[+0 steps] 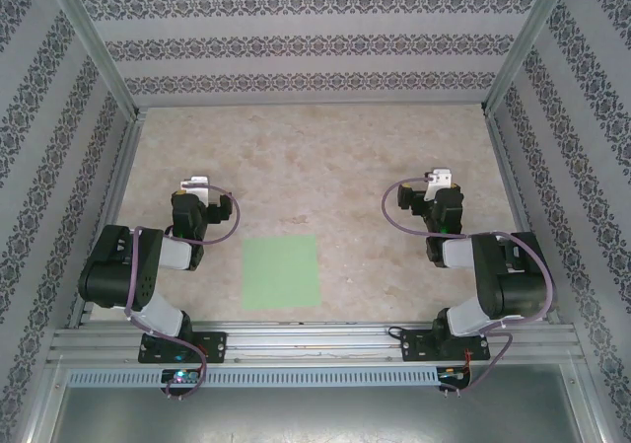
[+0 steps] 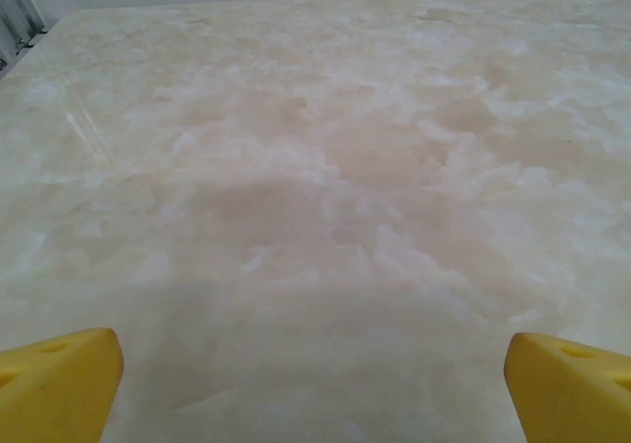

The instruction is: Fold a paper plane with a square sheet of paper (fold left side to right side)

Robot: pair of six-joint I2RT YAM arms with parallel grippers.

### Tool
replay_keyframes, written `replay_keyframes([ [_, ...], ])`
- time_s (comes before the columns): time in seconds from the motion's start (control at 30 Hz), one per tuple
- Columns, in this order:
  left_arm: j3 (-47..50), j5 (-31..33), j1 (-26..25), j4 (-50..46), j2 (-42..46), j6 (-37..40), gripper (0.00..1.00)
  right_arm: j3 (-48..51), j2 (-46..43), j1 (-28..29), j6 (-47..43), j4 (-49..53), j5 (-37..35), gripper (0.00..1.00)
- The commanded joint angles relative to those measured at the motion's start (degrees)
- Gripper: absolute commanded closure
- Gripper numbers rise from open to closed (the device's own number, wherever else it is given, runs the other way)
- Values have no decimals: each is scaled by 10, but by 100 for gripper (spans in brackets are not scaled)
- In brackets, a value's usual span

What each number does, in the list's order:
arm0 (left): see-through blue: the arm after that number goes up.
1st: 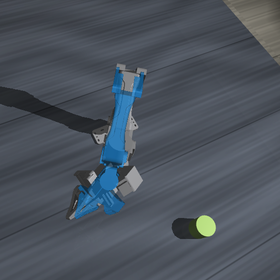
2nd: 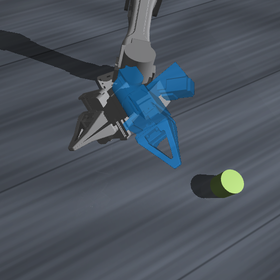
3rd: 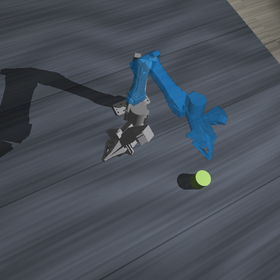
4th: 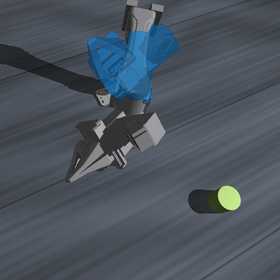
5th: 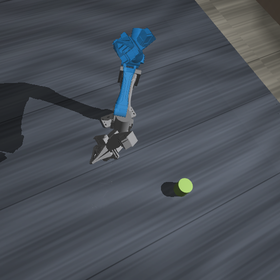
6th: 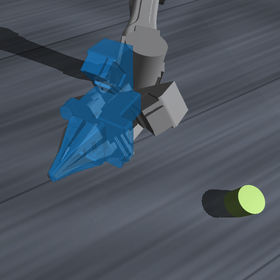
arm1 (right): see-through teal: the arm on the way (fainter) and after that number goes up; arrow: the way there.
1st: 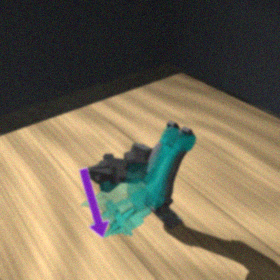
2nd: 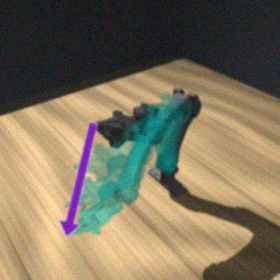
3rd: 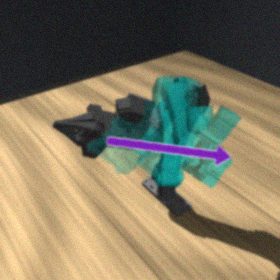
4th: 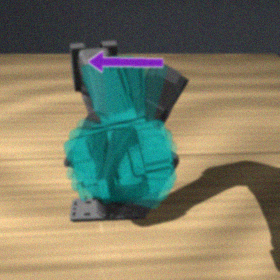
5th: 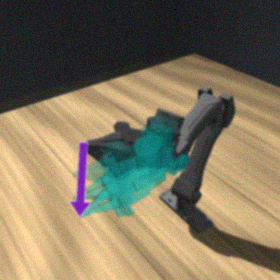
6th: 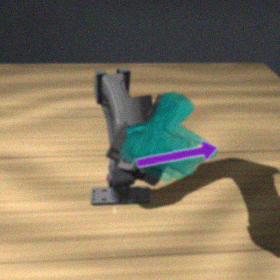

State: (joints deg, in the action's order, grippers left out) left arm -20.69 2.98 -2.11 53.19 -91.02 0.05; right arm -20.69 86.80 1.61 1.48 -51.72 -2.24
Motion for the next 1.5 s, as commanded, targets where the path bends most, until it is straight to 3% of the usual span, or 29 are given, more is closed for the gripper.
replay_keyframes([
  [0.0,-9,-10,9,24,-3,10,0,-10,6,-6,2,-18,3,2],
  [1.07,2,-2,11,34,19,4,0,-7,-13,-15,19,-15,-4,2],
  [1.2,-15,29,8,-90,135,-2,0,1,-122,-16,29,72,-23,2],
  [1.3,-59,35,8,-216,217,-55,0,0,-217,-20,88,172,-18,2],
  [1.47,-152,-83,7,-465,286,-177,2,4,-319,-18,207,278,75,2],
])
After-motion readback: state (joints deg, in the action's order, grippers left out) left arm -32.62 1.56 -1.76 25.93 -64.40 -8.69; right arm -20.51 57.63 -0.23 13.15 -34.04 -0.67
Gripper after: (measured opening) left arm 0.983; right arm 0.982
